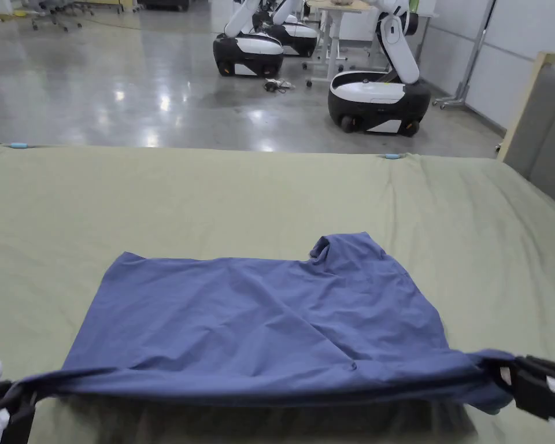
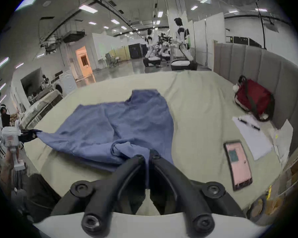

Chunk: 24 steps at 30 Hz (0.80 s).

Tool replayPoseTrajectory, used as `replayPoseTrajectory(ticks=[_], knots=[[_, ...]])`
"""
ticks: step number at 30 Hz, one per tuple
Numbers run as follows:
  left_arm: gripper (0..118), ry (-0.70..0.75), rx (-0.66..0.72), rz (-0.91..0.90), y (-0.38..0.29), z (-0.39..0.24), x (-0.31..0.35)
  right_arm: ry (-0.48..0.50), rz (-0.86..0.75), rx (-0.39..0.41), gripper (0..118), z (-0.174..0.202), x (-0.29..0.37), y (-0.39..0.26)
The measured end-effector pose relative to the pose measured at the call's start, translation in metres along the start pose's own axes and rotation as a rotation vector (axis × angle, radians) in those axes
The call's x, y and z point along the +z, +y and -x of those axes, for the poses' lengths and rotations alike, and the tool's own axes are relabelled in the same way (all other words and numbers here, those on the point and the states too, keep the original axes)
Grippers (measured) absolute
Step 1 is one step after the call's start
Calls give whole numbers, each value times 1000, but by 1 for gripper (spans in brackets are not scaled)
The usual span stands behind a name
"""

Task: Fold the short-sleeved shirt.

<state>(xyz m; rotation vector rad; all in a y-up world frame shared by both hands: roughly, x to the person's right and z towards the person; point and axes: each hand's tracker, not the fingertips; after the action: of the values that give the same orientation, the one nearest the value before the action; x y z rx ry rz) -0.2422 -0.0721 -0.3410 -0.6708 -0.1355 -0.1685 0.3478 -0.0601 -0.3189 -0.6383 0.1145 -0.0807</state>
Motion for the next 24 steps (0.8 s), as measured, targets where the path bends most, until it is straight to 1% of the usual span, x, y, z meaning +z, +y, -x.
replayPoseTrajectory(ticks=[3,4,6,8,9,11,12,13,14,15,16,17,18,19,20,21,24], knots=[[1,-28,36,38,39,12,-36,-33,50,34,7,0,-45,36],[1,-26,38,73,51,14,-53,-61,90,38,7,-1,-67,45],[1,-30,24,141,70,15,-86,-78,164,35,7,-1,-106,55],[1,-18,-8,210,77,16,-129,-114,232,36,7,-3,-147,56],[1,-2,-49,223,77,13,-145,-128,280,55,7,-9,-168,54],[1,-19,-29,335,69,13,-174,-146,356,119,7,-13,-194,47],[1,-24,-23,344,66,13,-180,-145,364,130,8,-13,-198,44],[2,-16,-15,330,63,13,-181,-142,362,128,12,-13,-199,42],[9,-16,-8,314,59,14,-177,-137,358,125,25,-13,-196,39],[28,-26,14,266,54,16,-172,-133,348,123,47,-13,-188,39],[55,-41,42,231,51,17,-162,-126,333,125,71,-13,-178,39],[70,-59,51,202,48,17,-147,-116,295,153,76,-8,-161,40],[70,-58,42,170,43,14,-131,-118,226,188,76,-2,-140,38],[115,-48,21,124,35,10,-112,-122,139,207,79,4,-119,35],[117,-65,22,-21,29,3,-83,-117,68,221,79,11,-95,31],[116,-6,15,-32,23,-2,-62,-100,2,224,79,18,-71,25],[117,16,28,-206,-6,-20,-3,-47,-184,191,79,46,-11,-3]])
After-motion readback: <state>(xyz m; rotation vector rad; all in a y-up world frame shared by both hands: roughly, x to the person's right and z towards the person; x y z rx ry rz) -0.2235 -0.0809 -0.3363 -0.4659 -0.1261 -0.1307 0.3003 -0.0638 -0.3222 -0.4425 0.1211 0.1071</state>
